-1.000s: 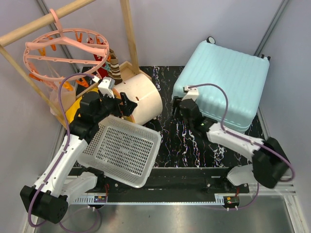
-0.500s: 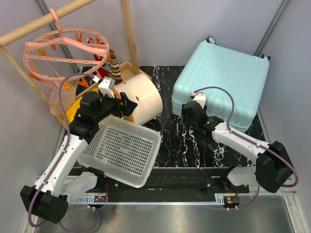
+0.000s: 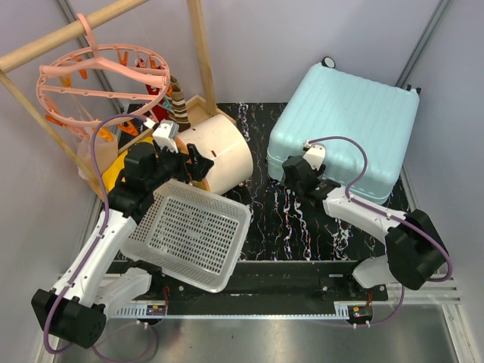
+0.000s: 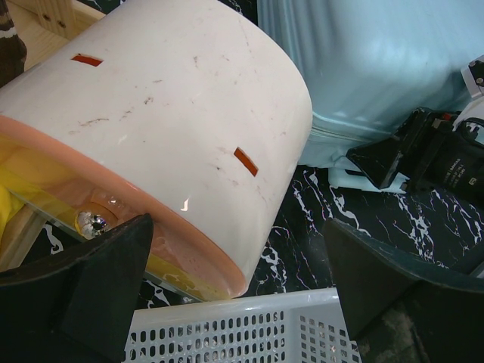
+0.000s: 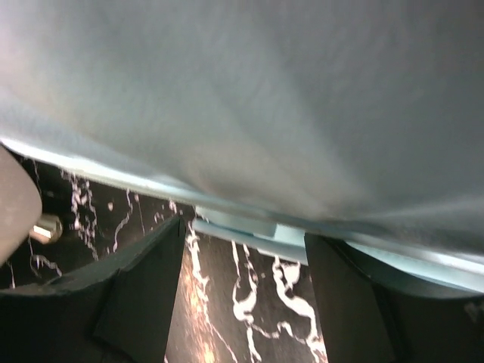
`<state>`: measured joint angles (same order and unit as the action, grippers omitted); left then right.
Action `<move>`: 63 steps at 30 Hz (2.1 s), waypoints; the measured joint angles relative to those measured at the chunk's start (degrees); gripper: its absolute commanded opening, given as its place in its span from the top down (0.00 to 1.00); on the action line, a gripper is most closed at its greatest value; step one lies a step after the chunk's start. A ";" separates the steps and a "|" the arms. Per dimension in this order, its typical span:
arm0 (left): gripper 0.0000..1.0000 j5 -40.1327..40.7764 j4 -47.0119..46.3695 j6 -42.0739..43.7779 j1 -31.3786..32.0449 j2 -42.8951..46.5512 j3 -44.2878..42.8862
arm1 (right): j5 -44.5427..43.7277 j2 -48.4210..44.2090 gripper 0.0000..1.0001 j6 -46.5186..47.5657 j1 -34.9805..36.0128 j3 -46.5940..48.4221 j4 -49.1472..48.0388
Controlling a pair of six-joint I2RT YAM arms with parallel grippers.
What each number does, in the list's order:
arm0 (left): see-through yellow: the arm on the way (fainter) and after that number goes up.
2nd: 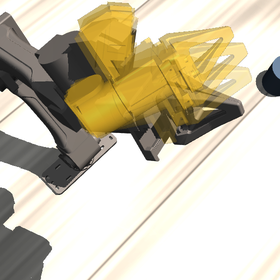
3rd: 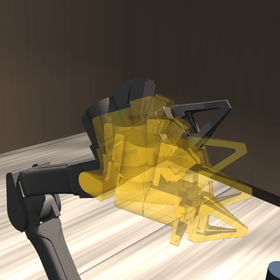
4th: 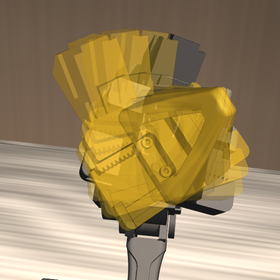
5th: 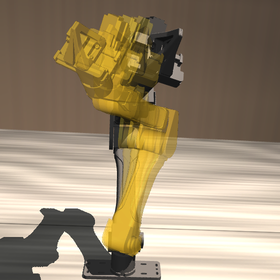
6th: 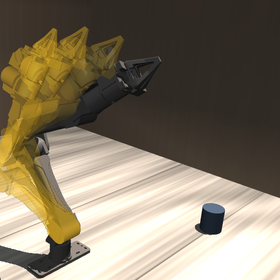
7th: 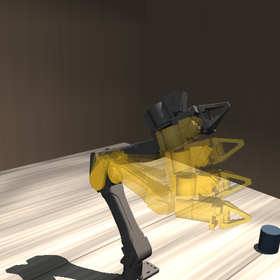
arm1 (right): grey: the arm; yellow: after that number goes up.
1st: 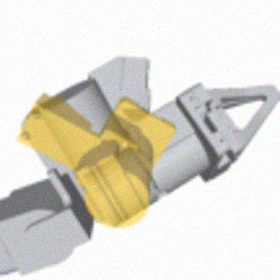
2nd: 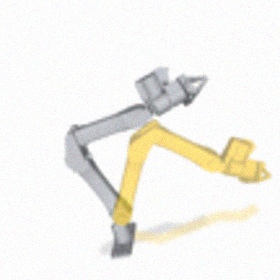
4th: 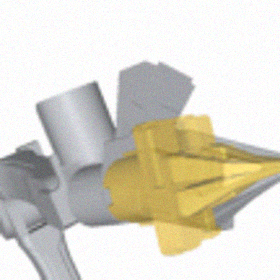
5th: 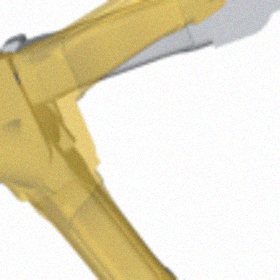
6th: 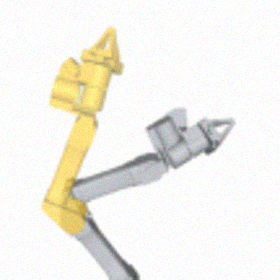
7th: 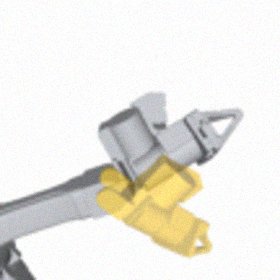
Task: Open, take out, and arrange the luggage
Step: Unzip the luggage at the center of the board.
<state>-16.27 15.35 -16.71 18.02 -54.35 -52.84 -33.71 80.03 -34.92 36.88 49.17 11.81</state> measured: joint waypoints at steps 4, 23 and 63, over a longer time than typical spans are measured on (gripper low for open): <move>0.01 0.00 0.00 0.00 0.00 0.02 0.00 | -3.50 2.32 0.25 -2.34 0.85 0.26 -1.68; 0.01 0.57 0.02 0.24 0.17 0.74 0.00 | -6.75 6.93 0.73 0.85 1.25 3.26 -1.90; 0.01 13.55 -14.36 -5.95 30.32 -33.14 -28.22 | 13.51 -23.08 0.00 16.68 -21.53 22.97 20.24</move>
<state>-2.72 0.99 -22.65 48.34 -87.48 -81.06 -20.21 56.95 -18.24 15.35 72.14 32.05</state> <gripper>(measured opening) 0.987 0.992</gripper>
